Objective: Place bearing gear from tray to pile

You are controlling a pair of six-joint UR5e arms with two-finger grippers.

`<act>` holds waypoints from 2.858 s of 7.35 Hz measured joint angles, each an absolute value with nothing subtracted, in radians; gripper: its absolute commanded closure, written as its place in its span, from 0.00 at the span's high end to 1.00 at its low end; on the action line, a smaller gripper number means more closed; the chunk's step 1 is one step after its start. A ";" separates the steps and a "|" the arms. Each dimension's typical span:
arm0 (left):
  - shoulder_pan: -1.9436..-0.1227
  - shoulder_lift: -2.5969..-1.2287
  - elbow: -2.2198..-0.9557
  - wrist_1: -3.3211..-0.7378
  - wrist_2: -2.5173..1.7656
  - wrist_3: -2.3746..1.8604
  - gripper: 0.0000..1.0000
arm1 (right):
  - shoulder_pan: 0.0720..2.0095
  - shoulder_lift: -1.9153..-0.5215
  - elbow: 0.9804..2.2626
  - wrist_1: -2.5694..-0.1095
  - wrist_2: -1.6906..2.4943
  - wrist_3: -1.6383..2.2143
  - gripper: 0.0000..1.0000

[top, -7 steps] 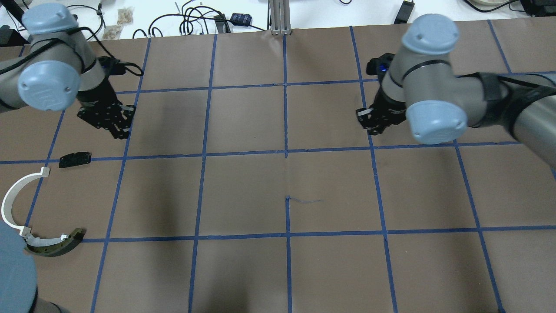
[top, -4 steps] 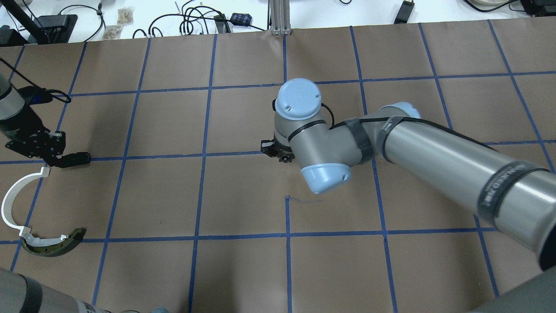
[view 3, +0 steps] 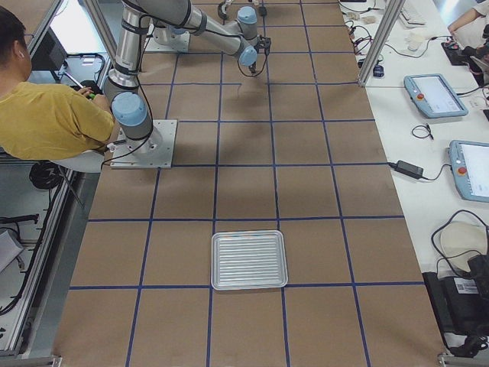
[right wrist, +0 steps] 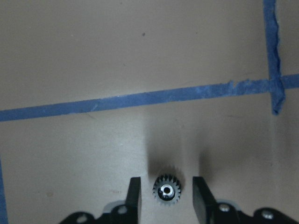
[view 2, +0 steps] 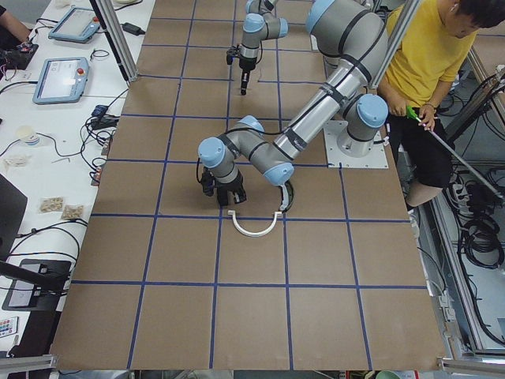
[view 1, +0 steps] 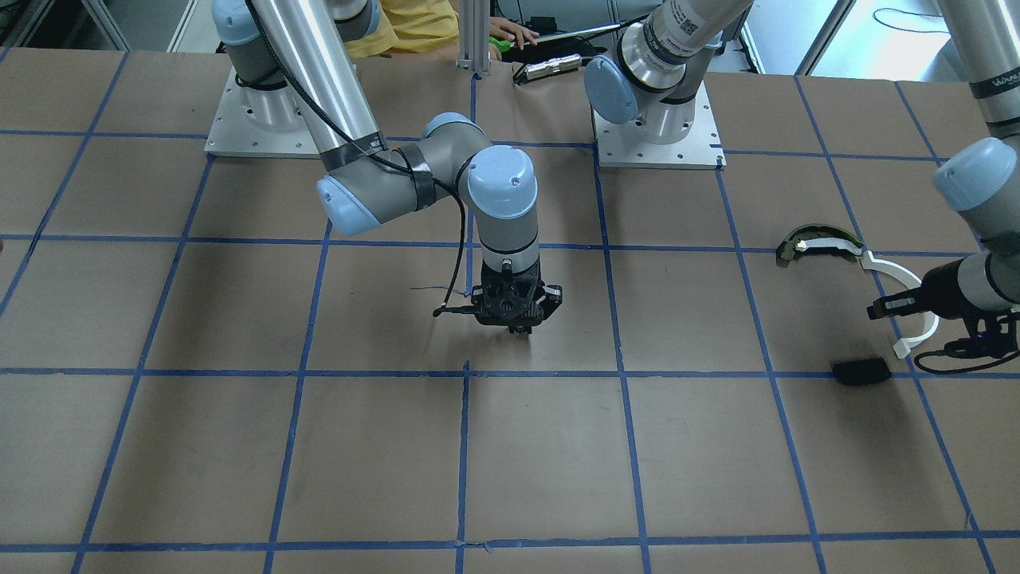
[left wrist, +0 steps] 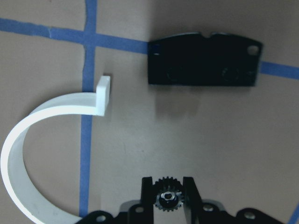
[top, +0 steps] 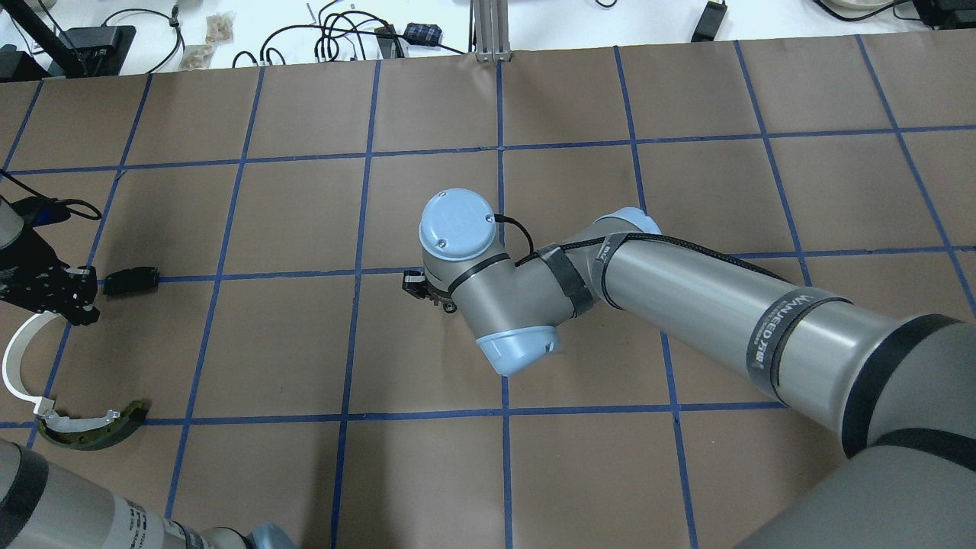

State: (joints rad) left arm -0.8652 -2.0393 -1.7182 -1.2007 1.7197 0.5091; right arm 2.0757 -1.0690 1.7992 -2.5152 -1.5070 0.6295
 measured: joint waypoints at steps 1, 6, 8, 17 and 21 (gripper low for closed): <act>-0.864 -2.059 -1.718 -1.191 1.719 0.508 0.25 | 2.022 -1.108 1.780 -2.464 -1.501 0.576 1.00; -0.865 -2.068 -1.717 -1.190 1.723 0.499 1.00 | 1.625 -1.451 1.637 -1.825 -1.522 -0.035 1.00; -0.904 -2.035 -1.699 -1.208 1.721 0.484 1.00 | 1.596 -1.560 1.603 -1.688 -1.553 -0.089 1.00; -1.678 -1.980 -1.679 -1.150 1.544 -0.034 1.00 | 1.578 -1.579 1.531 -1.618 -1.539 -0.058 1.00; -1.806 -2.013 -1.754 -1.121 1.507 -0.109 1.00 | 1.574 -1.579 1.531 -1.616 -1.530 -0.052 1.00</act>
